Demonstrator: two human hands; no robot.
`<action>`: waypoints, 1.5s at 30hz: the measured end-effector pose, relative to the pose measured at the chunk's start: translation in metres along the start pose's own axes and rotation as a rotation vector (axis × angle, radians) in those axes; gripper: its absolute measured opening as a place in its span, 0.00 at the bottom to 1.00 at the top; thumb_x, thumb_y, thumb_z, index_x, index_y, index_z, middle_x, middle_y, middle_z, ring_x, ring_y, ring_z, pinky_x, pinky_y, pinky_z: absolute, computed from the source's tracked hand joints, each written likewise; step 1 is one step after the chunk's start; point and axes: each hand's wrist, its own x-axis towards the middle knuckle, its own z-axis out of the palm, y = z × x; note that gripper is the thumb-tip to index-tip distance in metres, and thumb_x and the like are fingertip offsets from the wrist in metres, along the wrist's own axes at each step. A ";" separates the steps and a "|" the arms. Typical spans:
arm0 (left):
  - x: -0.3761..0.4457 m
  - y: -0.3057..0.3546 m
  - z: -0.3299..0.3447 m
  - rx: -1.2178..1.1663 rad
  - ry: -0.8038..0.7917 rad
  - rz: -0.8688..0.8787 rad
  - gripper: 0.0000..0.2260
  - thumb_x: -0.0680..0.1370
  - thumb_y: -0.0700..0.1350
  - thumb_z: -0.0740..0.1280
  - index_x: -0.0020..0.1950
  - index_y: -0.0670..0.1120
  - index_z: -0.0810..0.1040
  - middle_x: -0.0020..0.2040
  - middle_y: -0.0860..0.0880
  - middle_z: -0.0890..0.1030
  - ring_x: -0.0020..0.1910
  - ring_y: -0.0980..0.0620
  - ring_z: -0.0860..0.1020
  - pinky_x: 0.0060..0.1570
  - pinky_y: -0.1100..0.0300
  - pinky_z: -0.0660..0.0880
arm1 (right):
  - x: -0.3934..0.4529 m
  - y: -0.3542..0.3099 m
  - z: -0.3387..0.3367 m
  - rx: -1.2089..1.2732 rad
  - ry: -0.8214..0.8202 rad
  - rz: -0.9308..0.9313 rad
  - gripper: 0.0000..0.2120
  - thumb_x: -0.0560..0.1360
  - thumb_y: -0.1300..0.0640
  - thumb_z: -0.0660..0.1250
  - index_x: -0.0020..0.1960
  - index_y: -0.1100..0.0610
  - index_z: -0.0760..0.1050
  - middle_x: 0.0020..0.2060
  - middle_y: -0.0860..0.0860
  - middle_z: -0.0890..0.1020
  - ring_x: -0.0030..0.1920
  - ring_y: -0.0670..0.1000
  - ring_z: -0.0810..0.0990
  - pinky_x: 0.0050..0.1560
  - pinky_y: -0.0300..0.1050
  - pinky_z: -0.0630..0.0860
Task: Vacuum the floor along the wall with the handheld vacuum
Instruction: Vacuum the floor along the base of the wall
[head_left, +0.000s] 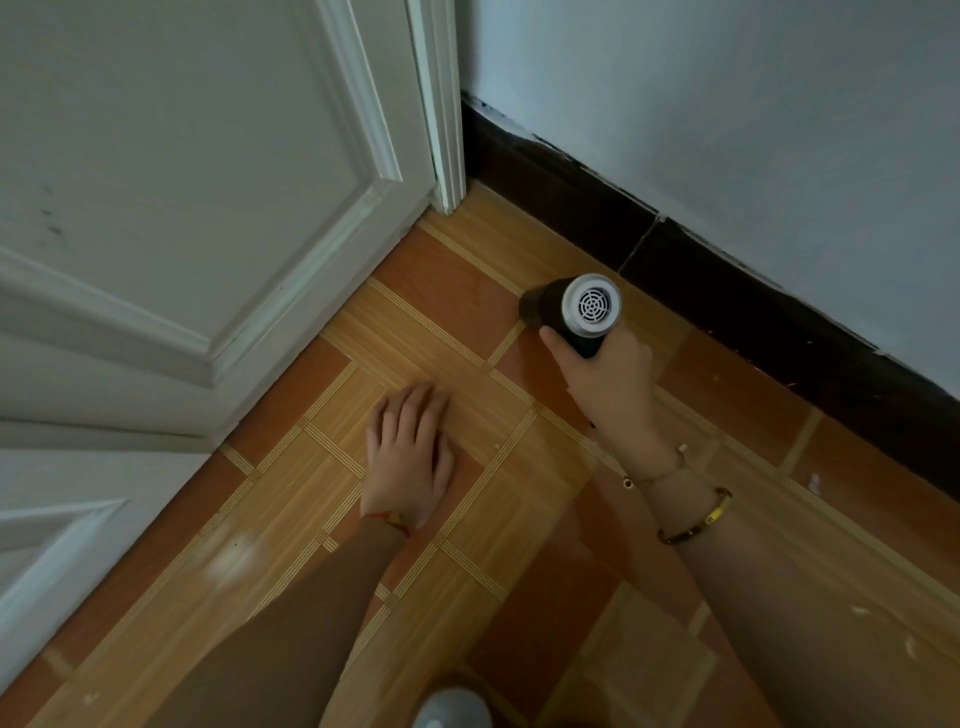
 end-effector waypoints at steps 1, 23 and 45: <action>0.000 -0.001 0.000 -0.001 0.007 0.004 0.22 0.82 0.50 0.57 0.75 0.46 0.68 0.73 0.46 0.70 0.75 0.44 0.64 0.75 0.40 0.57 | 0.002 -0.002 0.002 -0.005 0.008 -0.012 0.24 0.71 0.43 0.72 0.63 0.53 0.75 0.51 0.48 0.83 0.50 0.46 0.81 0.46 0.38 0.77; 0.000 0.000 0.002 -0.019 0.076 0.012 0.22 0.81 0.49 0.59 0.74 0.46 0.69 0.73 0.46 0.70 0.74 0.45 0.64 0.75 0.41 0.58 | 0.008 0.000 0.003 0.003 -0.091 -0.074 0.27 0.70 0.42 0.72 0.65 0.53 0.73 0.52 0.46 0.82 0.49 0.46 0.81 0.48 0.38 0.78; 0.001 -0.004 0.004 -0.006 0.080 0.024 0.21 0.81 0.48 0.60 0.74 0.45 0.70 0.73 0.46 0.70 0.74 0.44 0.65 0.75 0.41 0.58 | 0.053 -0.042 0.055 0.033 -0.289 -0.198 0.21 0.70 0.45 0.73 0.58 0.53 0.75 0.44 0.48 0.83 0.37 0.39 0.80 0.40 0.36 0.78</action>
